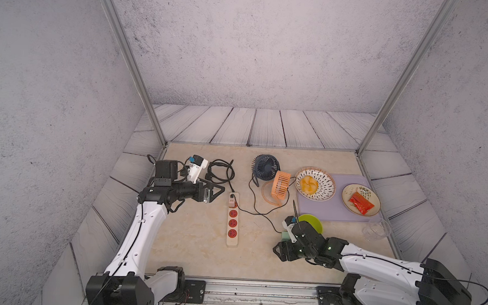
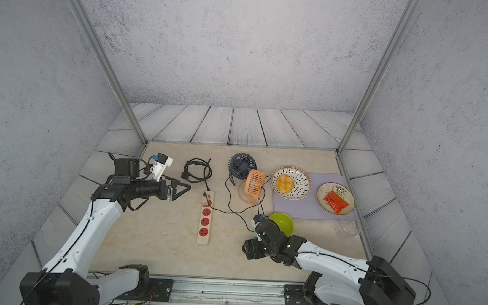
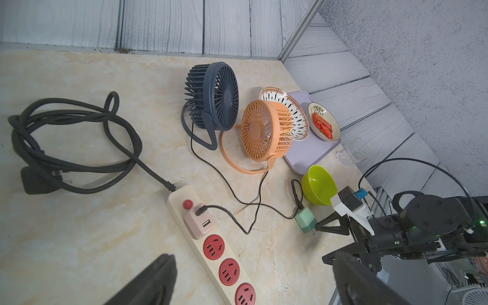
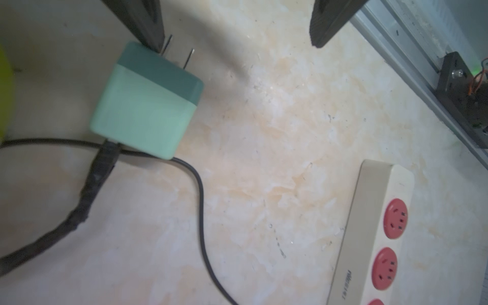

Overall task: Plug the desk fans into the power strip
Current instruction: Pick up the plug from the center of the board.

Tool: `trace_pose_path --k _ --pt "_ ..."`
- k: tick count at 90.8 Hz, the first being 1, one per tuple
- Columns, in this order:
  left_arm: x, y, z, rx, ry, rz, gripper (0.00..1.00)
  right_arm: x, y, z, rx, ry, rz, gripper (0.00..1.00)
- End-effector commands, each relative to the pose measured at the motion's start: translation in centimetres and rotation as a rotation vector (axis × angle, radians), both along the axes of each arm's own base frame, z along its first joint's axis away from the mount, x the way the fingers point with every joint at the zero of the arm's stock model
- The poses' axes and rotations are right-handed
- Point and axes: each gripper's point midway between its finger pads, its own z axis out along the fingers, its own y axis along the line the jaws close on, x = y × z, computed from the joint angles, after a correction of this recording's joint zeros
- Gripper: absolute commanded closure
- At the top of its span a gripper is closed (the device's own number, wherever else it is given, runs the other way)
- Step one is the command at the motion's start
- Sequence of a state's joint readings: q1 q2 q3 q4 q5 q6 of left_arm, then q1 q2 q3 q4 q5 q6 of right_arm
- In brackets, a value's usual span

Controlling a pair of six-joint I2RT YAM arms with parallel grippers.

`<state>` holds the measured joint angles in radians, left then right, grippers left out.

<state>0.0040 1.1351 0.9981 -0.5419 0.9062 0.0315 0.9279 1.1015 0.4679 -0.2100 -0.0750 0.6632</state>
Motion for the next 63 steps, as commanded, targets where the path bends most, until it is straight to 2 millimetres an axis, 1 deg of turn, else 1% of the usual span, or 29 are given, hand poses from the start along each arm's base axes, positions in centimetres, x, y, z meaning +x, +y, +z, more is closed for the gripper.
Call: trace_pose_path --k 1,10,14,21,27,30,38,45,57,63 --pt "-0.4 -0.1 0.4 -0.020 -0.015 -0.009 0.01 0.8 -1.8 0.6 -0.077 -0.039 -0.076 0.18" --pt "-0.3 0.1 0.2 -0.013 -0.002 0.000 0.01 1.5 -3.8 0.7 -0.123 -0.081 -0.168 0.19" --pt "-0.3 0.0 0.3 -0.020 -0.009 -0.004 0.02 1.6 -4.2 0.5 -0.122 -0.083 -0.198 0.19" --pt "-0.3 -0.1 0.4 -0.032 -0.014 -0.011 0.02 1.9 -4.0 0.0 -0.110 -0.091 -0.209 0.19" --pt "-0.3 0.0 0.4 -0.023 -0.005 -0.002 0.02 2.2 -4.1 -0.4 -0.142 -0.082 -0.225 0.19" --pt "-0.2 0.1 0.3 -0.019 -0.001 0.004 0.02 2.4 -3.8 -0.4 -0.150 -0.072 -0.233 0.19" --pt "-0.3 0.1 0.5 -0.023 -0.011 0.003 0.02 2.6 -3.1 -1.3 -0.176 -0.040 -0.224 0.19" --pt "-0.2 0.2 0.5 -0.016 -0.007 0.011 0.02 3.0 -3.1 -1.7 -0.223 -0.039 -0.224 0.19" --pt "0.3 0.7 0.5 0.004 -0.003 0.056 0.02 3.4 -2.6 -2.1 -0.224 -0.045 -0.221 0.25" --pt "0.8 1.1 0.4 0.006 0.012 0.099 0.02 3.8 -2.8 -2.2 -0.239 -0.059 -0.232 0.28"
